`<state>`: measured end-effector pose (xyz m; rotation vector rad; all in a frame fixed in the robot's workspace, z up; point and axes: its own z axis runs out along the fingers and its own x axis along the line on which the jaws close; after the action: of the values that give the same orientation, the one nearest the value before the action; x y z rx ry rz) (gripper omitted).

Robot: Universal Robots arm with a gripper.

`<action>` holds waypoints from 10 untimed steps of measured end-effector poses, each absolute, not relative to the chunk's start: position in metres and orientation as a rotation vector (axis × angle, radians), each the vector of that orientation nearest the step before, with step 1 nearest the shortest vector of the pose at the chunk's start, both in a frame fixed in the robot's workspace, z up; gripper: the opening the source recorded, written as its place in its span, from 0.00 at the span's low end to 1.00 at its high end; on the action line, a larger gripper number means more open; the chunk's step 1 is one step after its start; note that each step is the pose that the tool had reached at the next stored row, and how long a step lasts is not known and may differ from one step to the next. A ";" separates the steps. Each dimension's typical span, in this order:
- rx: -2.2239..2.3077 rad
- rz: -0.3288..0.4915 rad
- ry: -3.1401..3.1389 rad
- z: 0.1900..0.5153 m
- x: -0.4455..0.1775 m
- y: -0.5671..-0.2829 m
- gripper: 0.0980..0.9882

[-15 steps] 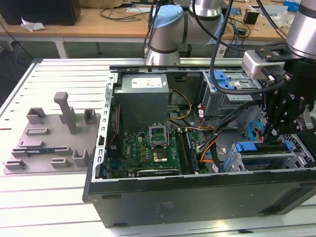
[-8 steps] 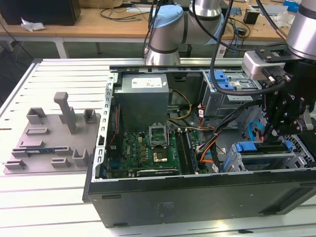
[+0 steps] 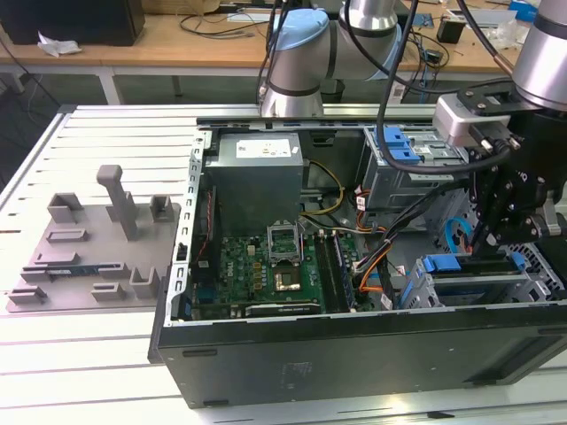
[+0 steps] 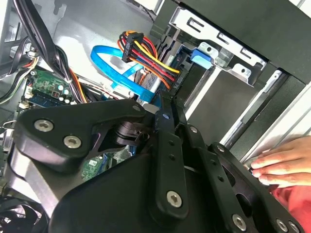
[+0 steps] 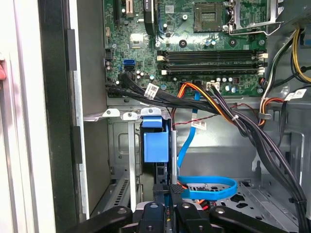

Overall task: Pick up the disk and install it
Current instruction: 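Insert the second disk wire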

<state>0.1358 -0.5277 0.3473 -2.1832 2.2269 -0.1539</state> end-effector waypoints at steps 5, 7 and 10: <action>-2.187 -0.154 2.223 0.346 0.136 -0.528 0.07; -2.189 -0.154 2.221 0.345 0.136 -0.528 0.07; -2.191 -0.154 2.219 0.345 0.136 -0.528 0.07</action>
<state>0.1360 -0.5277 0.3447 -2.1909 2.2189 -0.1538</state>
